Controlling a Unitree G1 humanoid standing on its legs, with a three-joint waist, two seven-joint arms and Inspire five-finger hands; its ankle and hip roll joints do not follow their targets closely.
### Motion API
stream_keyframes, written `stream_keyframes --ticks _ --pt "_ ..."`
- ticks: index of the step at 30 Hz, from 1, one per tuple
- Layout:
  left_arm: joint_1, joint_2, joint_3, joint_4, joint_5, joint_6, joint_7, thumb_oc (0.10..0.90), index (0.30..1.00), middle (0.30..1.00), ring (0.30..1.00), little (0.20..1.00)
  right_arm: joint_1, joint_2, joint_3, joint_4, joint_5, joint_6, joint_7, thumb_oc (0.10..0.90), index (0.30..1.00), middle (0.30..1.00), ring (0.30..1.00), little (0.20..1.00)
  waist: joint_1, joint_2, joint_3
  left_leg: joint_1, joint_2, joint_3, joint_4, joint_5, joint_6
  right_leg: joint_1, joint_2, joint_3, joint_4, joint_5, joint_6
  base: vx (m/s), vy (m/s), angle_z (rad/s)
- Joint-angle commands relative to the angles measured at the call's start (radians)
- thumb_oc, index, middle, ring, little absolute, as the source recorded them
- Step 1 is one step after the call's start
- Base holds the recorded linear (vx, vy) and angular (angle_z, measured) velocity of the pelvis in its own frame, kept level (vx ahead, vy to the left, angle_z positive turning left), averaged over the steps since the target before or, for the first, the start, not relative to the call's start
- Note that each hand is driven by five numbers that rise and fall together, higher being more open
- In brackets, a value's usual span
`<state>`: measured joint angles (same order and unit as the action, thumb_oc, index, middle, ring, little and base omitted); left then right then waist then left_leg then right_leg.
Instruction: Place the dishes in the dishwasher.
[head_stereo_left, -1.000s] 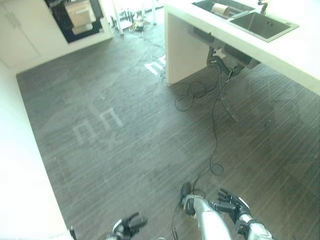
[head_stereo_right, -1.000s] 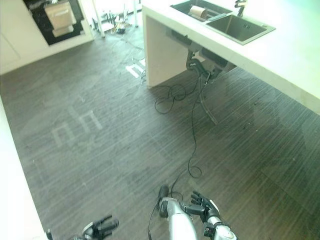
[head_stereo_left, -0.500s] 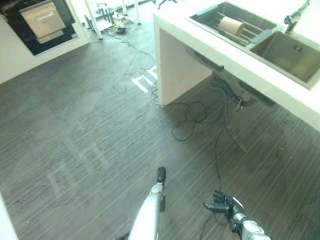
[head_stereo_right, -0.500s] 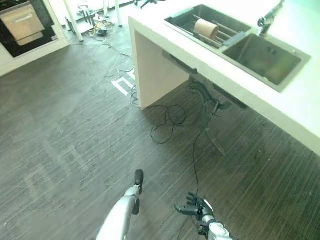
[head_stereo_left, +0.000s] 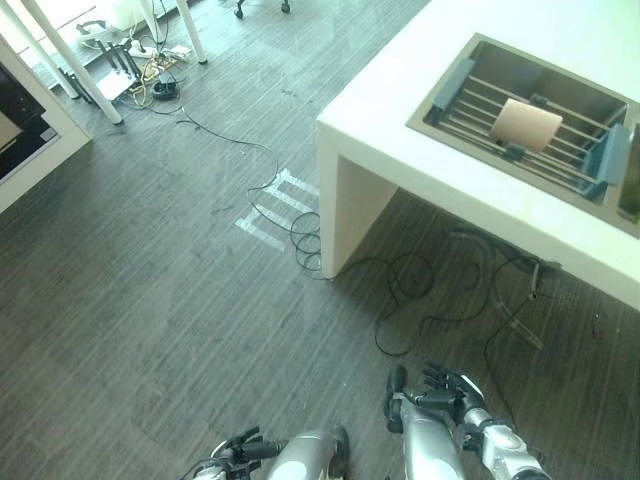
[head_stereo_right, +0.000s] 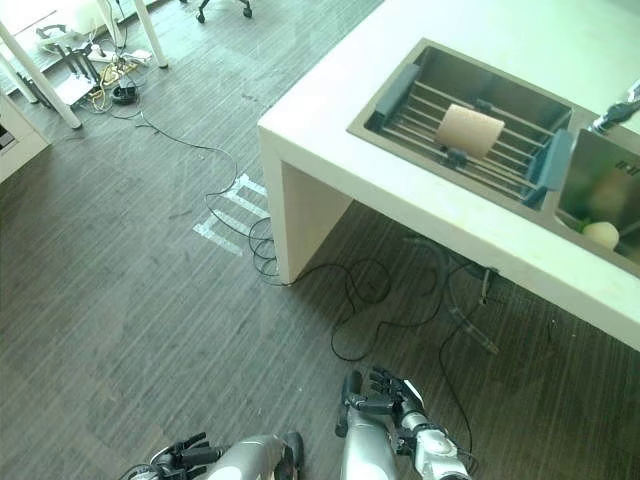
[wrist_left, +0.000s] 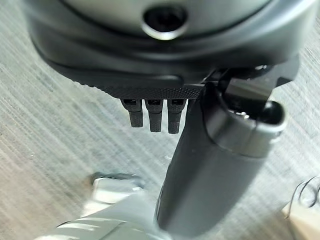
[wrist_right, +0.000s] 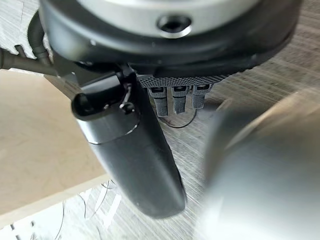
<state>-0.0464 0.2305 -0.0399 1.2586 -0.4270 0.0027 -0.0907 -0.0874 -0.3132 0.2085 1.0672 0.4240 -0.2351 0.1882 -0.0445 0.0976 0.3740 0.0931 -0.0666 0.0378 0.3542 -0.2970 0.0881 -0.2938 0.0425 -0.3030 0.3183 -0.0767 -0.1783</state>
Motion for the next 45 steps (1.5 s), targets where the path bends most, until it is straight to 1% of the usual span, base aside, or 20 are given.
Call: stream_keyframes --ticks 1,5,11,19,22,24,25,26,28,30,31,32,34,35,36,37,39,41,43,45 --pt "0.072 -0.010 -0.043 -0.036 0.029 -0.016 -0.002 0.800 0.900 0.900 0.900 0.900 -0.029 -0.003 -0.030 -0.003 -0.040 -0.054 0.020 0.800 0.900 0.900 0.900 0.900 0.046 -0.031 -0.089 -0.139 0.012 0.006 -0.054 0.074 -0.011 0.200 -0.078 0.050 -0.018 -0.072 0.224 0.29 -0.296 0.30" --pt "0.073 -0.023 -0.059 -0.044 0.030 -0.008 0.012 0.800 0.900 0.900 0.900 0.900 -0.040 0.000 -0.027 0.004 -0.028 -0.046 0.005 0.800 0.900 0.900 0.900 0.900 0.058 -0.046 -0.104 -0.160 0.015 0.026 -0.054 0.086 -0.028 0.220 -0.082 0.055 -0.018 -0.105 0.220 0.09 -0.118 0.04" --pt "0.081 -0.031 -0.064 -0.059 0.040 0.007 0.039 0.800 0.900 0.900 0.900 0.900 -0.022 -0.003 -0.033 -0.002 -0.027 -0.036 -0.023 0.800 0.900 0.900 0.900 0.900 0.065 -0.051 -0.116 -0.166 0.026 0.058 -0.054 0.088 -0.048 0.229 -0.102 0.043 -0.018 -0.126 0.219 0.01 -0.068 -0.01" --pt "0.083 -0.039 -0.066 -0.045 0.082 0.015 0.063 0.800 0.900 0.900 0.900 0.900 -0.008 0.000 -0.048 0.022 -0.021 -0.027 -0.054 0.800 0.900 0.900 0.900 0.900 0.069 -0.064 -0.112 -0.130 0.006 0.079 -0.054 0.074 -0.034 0.251 -0.118 0.058 -0.018 -0.125 0.225 -0.01 0.061 -0.05" --pt "0.078 -0.035 -0.069 -0.044 0.113 0.027 0.073 0.800 0.900 0.900 0.900 0.900 -0.011 0.004 -0.055 0.050 -0.045 -0.012 -0.064 0.800 0.900 0.900 0.900 0.900 0.072 -0.070 -0.106 -0.117 0.008 0.091 -0.054 0.062 -0.021 0.258 -0.118 0.041 -0.018 -0.114 0.233 -0.01 0.055 -0.29" --pt "0.068 -0.015 -0.083 -0.041 0.129 0.023 0.080 0.800 0.900 0.900 0.900 0.900 -0.027 0.005 -0.054 0.076 -0.067 0.004 -0.070 0.800 0.900 0.900 0.900 0.900 0.064 -0.045 -0.088 -0.107 0.038 0.070 -0.054 0.056 -0.005 0.263 -0.103 0.028 -0.018 -0.057 0.244 -0.11 -0.063 -0.40" --pt "0.060 -0.007 -0.092 -0.039 0.120 0.021 0.083 0.800 0.900 0.900 0.900 0.900 -0.031 0.002 -0.055 0.081 -0.065 0.005 -0.065 0.800 0.900 0.900 0.900 0.900 0.060 -0.037 -0.080 -0.105 0.047 0.062 -0.054 0.056 0.000 0.273 -0.103 0.030 -0.018 -0.049 0.242 -0.17 -0.184 -0.38" --pt "0.052 0.006 -0.095 -0.037 0.089 0.017 0.096 0.800 0.900 0.900 0.900 0.900 -0.039 0.000 -0.057 0.091 -0.063 0.006 -0.054 0.800 0.900 0.900 0.900 0.900 0.068 -0.031 -0.070 -0.092 0.057 0.068 -0.054 0.049 -0.001 0.279 -0.151 0.030 0.026 -0.066 0.257 -0.15 -0.220 -0.29" --pt "0.037 0.017 -0.082 -0.031 0.043 0.019 0.106 0.800 0.900 0.900 0.900 0.900 -0.052 0.003 -0.065 0.107 -0.071 0.019 -0.046 0.800 0.900 0.900 0.900 0.900 0.076 -0.024 -0.069 -0.089 0.072 0.068 -0.054 0.052 -0.005 0.289 -0.214 0.042 -0.014 -0.035 0.267 -0.16 -0.403 -0.29" --pt "0.034 0.020 -0.063 -0.027 0.034 0.019 0.108 0.800 0.900 0.900 0.900 0.900 -0.057 0.006 -0.067 0.111 -0.076 0.040 -0.047 0.800 0.900 0.900 0.900 0.900 0.087 -0.031 -0.068 -0.082 0.086 0.081 -0.054 0.054 -0.018 0.279 -0.276 0.046 -0.018 -0.015 0.283 -0.15 -0.538 -0.46" --pt "0.030 0.021 -0.053 -0.023 0.003 0.018 0.126 0.800 0.900 0.900 0.900 0.900 -0.068 0.016 -0.066 0.119 -0.067 0.062 -0.046 0.800 0.900 0.900 0.900 0.900 0.097 -0.041 -0.068 -0.085 0.116 0.093 -0.054 0.063 -0.028 0.243 -0.327 0.043 -0.018 0.028 0.298 -0.10 -0.752 -0.30" --pt "0.035 0.021 -0.040 -0.022 -0.021 0.012 0.137 0.800 0.900 0.900 0.900 0.900 -0.070 0.024 -0.068 0.127 -0.042 0.082 -0.037 0.800 0.900 0.900 0.900 0.900 0.103 -0.047 -0.065 -0.064 0.154 0.105 -0.054 0.054 -0.050 0.257 -0.328 0.034 -0.018 0.007 0.321 -0.06 -0.878 -0.29" --pt "0.052 0.015 -0.005 -0.031 -0.066 0.006 0.161 0.800 0.900 0.900 0.900 0.900 -0.067 0.037 -0.067 0.134 -0.039 0.104 -0.032 0.800 0.900 0.900 0.900 0.900 0.111 -0.062 -0.072 -0.042 0.207 0.125 -0.054 0.065 -0.078 0.274 -0.308 -0.005 -0.018 -0.028 0.327 0.07 -0.722 -0.47" --pt "0.057 0.011 0.015 -0.036 -0.098 0.013 0.164 0.800 0.900 0.900 0.900 0.900 -0.063 0.041 -0.061 0.144 -0.055 0.096 -0.036 0.800 0.900 0.900 0.900 0.900 0.109 -0.068 -0.073 -0.036 0.226 0.119 -0.054 0.071 -0.085 0.280 -0.283 0.001 -0.018 -0.052 0.310 0.09 -0.769 -0.55" --pt "0.057 0.001 0.031 -0.041 -0.072 0.027 0.139 0.800 0.900 0.900 0.900 0.900 -0.048 0.038 -0.061 0.158 -0.051 0.085 -0.042 0.800 0.900 0.900 0.900 0.900 0.101 -0.085 -0.064 -0.036 0.250 0.139 -0.054 0.120 -0.096 0.304 -0.252 0.013 -0.018 -0.083 0.273 0.06 -0.684 -0.34" --pt "0.052 -0.005 0.029 -0.045 -0.051 0.023 0.131 0.800 0.900 0.900 0.900 0.900 -0.041 0.035 -0.062 0.157 -0.043 0.089 -0.047 0.800 0.900 0.900 0.900 0.900 0.101 -0.091 -0.060 -0.043 0.243 0.157 -0.054 0.141 -0.099 0.314 -0.243 0.005 -0.018 -0.090 0.260 0.03 -0.553 -0.02" --pt "0.037 -0.029 0.001 -0.042 -0.064 -0.035 0.136 0.800 0.900 0.900 0.900 0.900 -0.019 0.025 -0.075 0.170 -0.029 0.089 -0.048 0.800 0.900 0.900 0.900 0.900 0.092 -0.085 -0.052 -0.077 0.187 0.181 -0.054 0.120 -0.088 0.316 -0.226 -0.012 -0.018 -0.099 0.251 0.02 -0.273 0.01" --pt "0.029 -0.036 -0.015 -0.056 -0.079 -0.045 0.129 0.800 0.900 0.900 0.900 0.900 -0.008 0.014 -0.087 0.170 -0.050 0.088 -0.051 0.800 0.900 0.900 0.900 0.900 0.079 -0.073 -0.056 -0.104 0.185 0.191 -0.054 0.127 -0.097 0.304 -0.225 -0.037 -0.018 -0.105 0.247 0.03 -0.082 -0.20" --pt "0.036 -0.042 -0.015 -0.072 -0.087 -0.043 0.129 0.800 0.900 0.900 0.900 0.900 -0.027 0.006 -0.080 0.184 -0.051 0.098 -0.059 0.800 0.900 0.900 0.900 0.900 0.098 -0.065 -0.066 -0.126 0.114 0.076 -0.054 0.111 -0.086 0.277 -0.201 0.017 -0.018 -0.107 0.253 0.04 0.053 -0.23" --pt "0.035 -0.043 -0.021 -0.077 -0.075 -0.024 0.138 0.800 0.900 0.900 0.900 0.900 -0.033 0.001 -0.096 0.195 -0.003 0.102 -0.042 0.800 0.900 0.900 0.900 0.900 0.096 -0.061 -0.084 -0.156 0.099 0.048 -0.054 0.118 -0.077 0.250 -0.187 0.033 -0.018 -0.102 0.244 0.02 0.076 -0.68"
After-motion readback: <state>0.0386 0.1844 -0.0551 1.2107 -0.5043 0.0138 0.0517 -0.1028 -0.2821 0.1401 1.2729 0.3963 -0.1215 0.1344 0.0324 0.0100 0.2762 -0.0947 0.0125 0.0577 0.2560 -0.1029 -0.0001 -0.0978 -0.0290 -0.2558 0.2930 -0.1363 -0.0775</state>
